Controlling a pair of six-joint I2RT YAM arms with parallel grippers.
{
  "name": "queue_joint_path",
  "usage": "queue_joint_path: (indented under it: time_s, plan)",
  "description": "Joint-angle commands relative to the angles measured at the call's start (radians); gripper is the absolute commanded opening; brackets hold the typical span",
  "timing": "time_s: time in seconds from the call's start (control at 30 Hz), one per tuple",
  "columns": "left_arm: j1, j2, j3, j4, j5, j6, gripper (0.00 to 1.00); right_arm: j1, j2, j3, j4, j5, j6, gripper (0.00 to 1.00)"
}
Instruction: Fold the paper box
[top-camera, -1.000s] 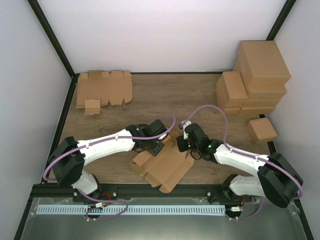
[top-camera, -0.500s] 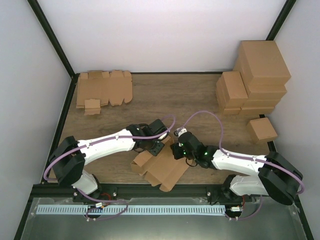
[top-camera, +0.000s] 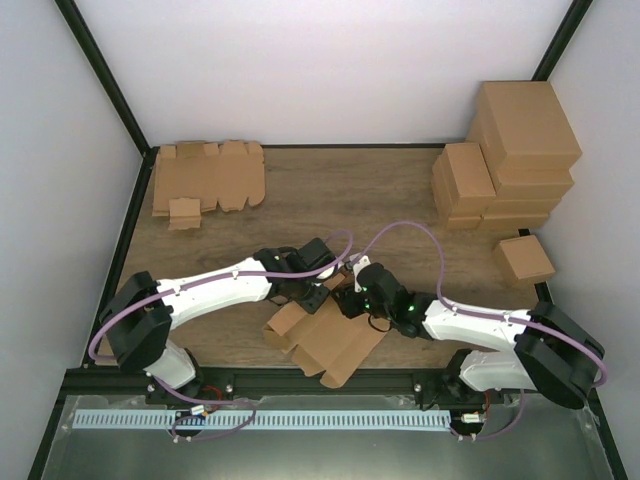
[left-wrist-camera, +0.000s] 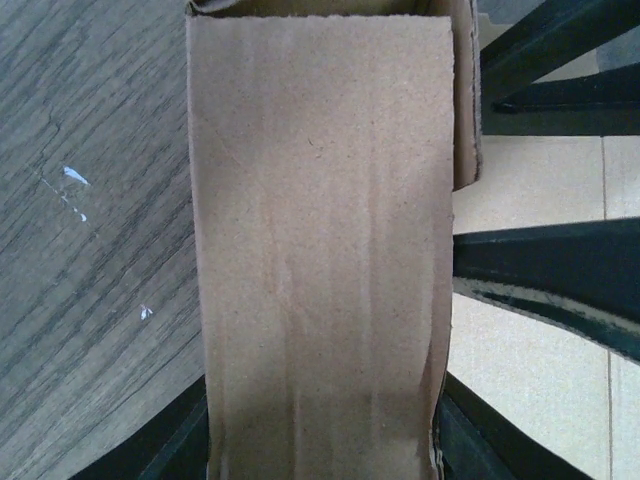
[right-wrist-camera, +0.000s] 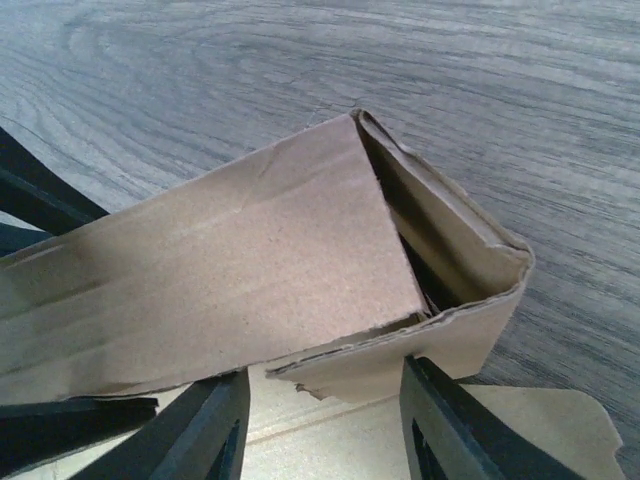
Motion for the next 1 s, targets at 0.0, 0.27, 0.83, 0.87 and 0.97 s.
queue_joint_path:
  time_s: [0.0, 0.27, 0.83, 0.87, 0.97]
  plan:
    - [-0.006, 0.016, 0.025, 0.005, 0.033, 0.028, 0.48, 0.008, 0.008, 0.0, 0.064, -0.003, -0.058, 0.45]
    - [-0.005, 0.015, 0.025, 0.008, 0.055, 0.032, 0.48, 0.009, -0.038, -0.154, 0.339, -0.114, -0.041, 0.52]
    - [-0.006, -0.008, 0.031, 0.014, 0.198, 0.039, 0.48, 0.009, 0.037, -0.246, 0.618, -0.164, -0.159, 0.51]
    - [-0.006, -0.01, 0.032, 0.014, 0.206, 0.04, 0.48, 0.009, 0.045, -0.251, 0.633, -0.164, -0.159, 0.51]
    - [-0.005, -0.01, 0.036, 0.015, 0.239, 0.04, 0.48, 0.008, 0.08, -0.265, 0.69, -0.149, -0.155, 0.51]
